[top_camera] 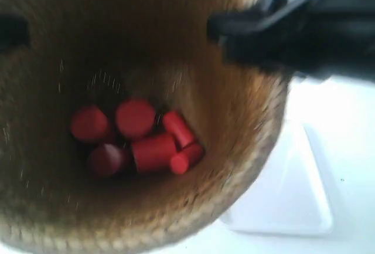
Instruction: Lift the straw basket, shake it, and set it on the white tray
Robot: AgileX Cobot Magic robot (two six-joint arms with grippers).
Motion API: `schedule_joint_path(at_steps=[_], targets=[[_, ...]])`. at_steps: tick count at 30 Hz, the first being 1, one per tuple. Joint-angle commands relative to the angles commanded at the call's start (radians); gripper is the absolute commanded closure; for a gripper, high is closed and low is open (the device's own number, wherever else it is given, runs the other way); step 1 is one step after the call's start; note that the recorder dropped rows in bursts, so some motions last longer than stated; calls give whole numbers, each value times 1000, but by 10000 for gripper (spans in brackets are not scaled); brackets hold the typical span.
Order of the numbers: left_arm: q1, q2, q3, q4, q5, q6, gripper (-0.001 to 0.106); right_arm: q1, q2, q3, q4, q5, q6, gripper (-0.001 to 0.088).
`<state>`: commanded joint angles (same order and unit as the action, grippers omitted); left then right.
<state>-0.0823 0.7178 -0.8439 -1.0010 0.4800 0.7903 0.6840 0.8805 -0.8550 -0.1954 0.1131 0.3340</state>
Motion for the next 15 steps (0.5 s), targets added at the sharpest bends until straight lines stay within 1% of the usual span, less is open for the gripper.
schedule_joint_path(at_steps=[1,2,3,4,6,8,10,11,13,14,15], targets=[[0,29,33,0,-60,-2,1053,-14,46,19,-24,-5,0,868],[0,59,53,0,-78,-15,1053,-28,90,25,-39,14,0,868],[0,74,50,0,-54,-41,1053,-33,114,20,-39,46,2,868],[0,75,29,0,9,-80,1053,-34,120,-3,-26,100,21,868],[0,48,-38,0,157,-96,1053,-11,66,-62,20,175,33,868],[0,15,-90,10,200,-94,1053,17,-7,-84,25,154,33,868],[0,-4,-93,35,155,-80,1053,26,-42,-65,1,96,31,868],[0,-4,-69,69,109,-57,1053,14,-34,-36,-52,67,31,868],[0,40,4,107,3,-59,1053,-17,43,23,-117,38,34,868],[0,68,36,126,-23,-59,1053,-38,93,43,-124,49,34,868],[0,88,42,149,0,-71,1053,-50,134,41,-113,86,42,868]])
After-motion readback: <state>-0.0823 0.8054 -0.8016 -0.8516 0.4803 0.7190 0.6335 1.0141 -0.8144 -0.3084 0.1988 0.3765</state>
